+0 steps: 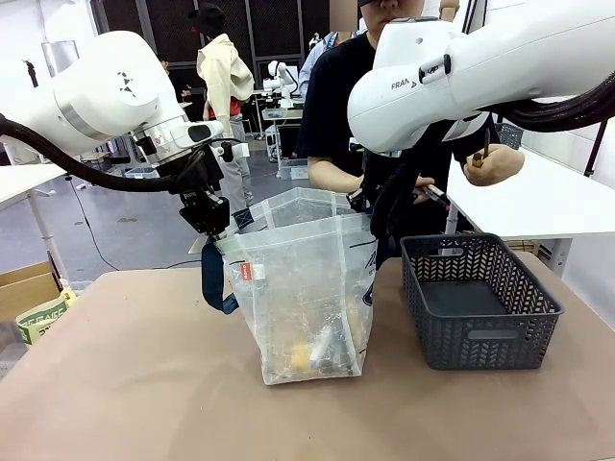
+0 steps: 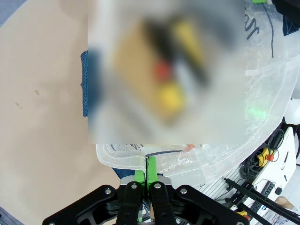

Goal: Transfer purchased items from the store into the shopping bag.
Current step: Move the Reusable shopping bag to the right side of the table.

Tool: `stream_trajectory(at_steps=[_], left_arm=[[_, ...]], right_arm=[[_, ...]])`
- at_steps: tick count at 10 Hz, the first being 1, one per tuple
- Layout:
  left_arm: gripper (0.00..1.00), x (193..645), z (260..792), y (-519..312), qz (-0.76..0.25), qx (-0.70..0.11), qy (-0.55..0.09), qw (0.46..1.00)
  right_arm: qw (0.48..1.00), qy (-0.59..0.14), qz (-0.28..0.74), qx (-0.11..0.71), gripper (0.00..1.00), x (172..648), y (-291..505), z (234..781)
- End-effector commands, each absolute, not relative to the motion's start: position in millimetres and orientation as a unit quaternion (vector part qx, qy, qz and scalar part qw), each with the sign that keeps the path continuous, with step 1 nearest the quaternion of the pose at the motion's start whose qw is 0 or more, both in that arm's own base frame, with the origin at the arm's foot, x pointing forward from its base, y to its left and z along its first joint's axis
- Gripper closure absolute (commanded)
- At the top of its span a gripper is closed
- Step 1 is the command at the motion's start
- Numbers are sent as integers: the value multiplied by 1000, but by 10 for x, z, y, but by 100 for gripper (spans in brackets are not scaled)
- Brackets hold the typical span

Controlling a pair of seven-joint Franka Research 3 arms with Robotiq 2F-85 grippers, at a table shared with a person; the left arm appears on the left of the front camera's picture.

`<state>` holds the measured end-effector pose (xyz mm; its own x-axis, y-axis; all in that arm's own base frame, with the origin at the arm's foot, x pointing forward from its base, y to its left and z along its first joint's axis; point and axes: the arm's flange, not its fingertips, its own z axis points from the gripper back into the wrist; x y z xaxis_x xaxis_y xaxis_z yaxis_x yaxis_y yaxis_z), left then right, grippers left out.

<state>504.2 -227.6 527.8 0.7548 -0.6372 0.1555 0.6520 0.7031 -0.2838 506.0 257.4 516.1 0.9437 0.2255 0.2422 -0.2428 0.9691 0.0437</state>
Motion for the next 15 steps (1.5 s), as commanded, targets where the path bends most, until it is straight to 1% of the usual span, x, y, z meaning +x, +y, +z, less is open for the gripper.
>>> stream_trajectory(at_steps=[1, 15], left_arm=[[100, 5021, 5262, -2260, -347, -167, -30, 922], [100, 5021, 5262, -2260, -347, -167, -30, 922]], right_arm=[[986, -118, 115, 35, 100, 5037, 2557, 5135], [986, -118, 115, 35, 100, 5037, 2557, 5135]])
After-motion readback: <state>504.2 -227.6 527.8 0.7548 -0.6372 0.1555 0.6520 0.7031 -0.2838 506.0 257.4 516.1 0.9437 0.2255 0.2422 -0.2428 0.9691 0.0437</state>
